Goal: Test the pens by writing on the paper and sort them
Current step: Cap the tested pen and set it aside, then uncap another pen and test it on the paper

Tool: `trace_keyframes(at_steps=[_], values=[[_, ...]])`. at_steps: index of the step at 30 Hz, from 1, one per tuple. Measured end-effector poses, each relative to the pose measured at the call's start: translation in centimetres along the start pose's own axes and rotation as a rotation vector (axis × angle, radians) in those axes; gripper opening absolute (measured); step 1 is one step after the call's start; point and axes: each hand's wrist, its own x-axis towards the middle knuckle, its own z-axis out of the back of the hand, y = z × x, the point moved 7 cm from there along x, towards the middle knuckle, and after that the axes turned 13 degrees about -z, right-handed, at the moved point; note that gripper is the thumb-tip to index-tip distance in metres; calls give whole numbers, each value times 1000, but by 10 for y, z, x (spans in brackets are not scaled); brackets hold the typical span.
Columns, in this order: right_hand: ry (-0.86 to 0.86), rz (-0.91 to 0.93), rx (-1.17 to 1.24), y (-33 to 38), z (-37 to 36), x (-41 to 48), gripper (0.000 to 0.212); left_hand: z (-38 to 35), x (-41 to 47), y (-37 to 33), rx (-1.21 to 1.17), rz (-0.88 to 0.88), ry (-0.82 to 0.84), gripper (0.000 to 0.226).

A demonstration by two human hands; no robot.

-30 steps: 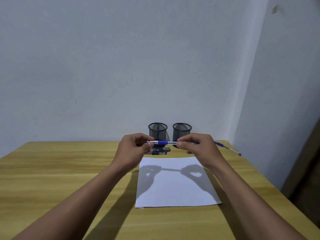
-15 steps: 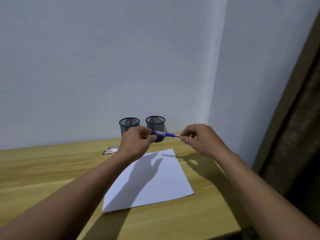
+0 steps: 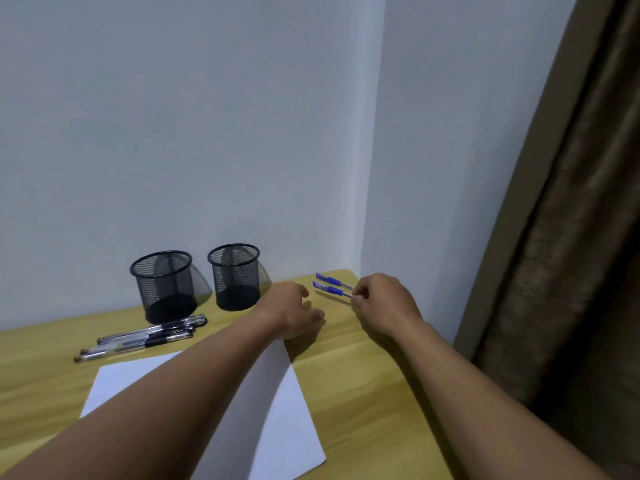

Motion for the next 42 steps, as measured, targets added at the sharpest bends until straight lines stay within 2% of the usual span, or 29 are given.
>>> trace_keyframes(at_steps=[7,15,17,20,24,28,34,37,40,42], values=[[-3,7,-53,2,-21,34,21,-20,29,4,188,4,108,53],[9,33,2,0,-17,27,25,-21,25,8,166,-25,86,44],[23,47,26,3,-11,20,26,-18,21,9,109,-38,73,47],[55,84,33,15,-2,6,29,-4,9,7,51,-46,14,73],[97,154,44,42,8,-15,28,27,-18,10,40,-75,-68,73],[135,242,68,81,14,-41,37,65,-60,26,88,-103,-134,37],[229,353,52,145,-12,-79,33,115,-130,76,144,-22,-204,35],[287,415,46,175,-35,-95,36,128,-156,111,149,42,-242,27],[326,461,32,201,-58,-104,31,131,-176,141,114,102,-275,37],[336,485,30,214,-72,-109,27,128,-184,159,111,132,-283,36]])
